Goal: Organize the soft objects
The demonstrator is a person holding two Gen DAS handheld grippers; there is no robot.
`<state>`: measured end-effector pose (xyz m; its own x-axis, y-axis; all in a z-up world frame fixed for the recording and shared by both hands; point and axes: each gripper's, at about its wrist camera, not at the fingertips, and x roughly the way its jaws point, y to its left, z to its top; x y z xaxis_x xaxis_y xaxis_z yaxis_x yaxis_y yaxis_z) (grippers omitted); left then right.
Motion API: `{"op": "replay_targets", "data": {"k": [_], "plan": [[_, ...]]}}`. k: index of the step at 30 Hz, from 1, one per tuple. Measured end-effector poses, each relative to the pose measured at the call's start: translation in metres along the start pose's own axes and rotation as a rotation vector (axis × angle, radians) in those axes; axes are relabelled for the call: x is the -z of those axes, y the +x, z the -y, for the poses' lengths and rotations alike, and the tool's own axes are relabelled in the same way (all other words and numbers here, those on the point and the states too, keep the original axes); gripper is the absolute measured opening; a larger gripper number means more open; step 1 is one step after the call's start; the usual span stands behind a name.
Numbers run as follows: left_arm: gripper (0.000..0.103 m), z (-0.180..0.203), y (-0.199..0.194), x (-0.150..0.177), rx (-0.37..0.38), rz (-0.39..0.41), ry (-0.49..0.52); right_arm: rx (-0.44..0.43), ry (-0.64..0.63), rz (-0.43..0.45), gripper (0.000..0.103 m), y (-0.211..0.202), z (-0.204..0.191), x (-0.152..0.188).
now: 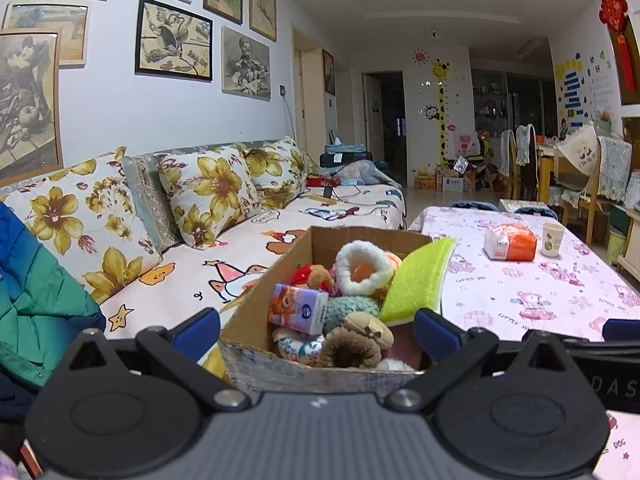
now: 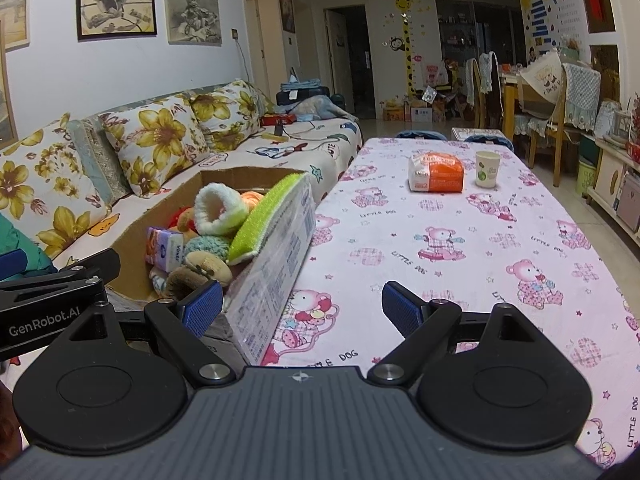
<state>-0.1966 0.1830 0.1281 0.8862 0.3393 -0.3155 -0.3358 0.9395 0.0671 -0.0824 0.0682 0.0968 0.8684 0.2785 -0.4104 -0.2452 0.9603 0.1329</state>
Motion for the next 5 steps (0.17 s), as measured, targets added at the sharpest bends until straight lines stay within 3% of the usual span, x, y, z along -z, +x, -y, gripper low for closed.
{"op": "replay_targets", "data": {"k": [5], "plan": [[0.102, 0.017, 0.011, 0.002, 0.015, -0.037, 0.011, 0.006, 0.027, -0.022, 0.103, 0.007, 0.014, 0.001]]}}
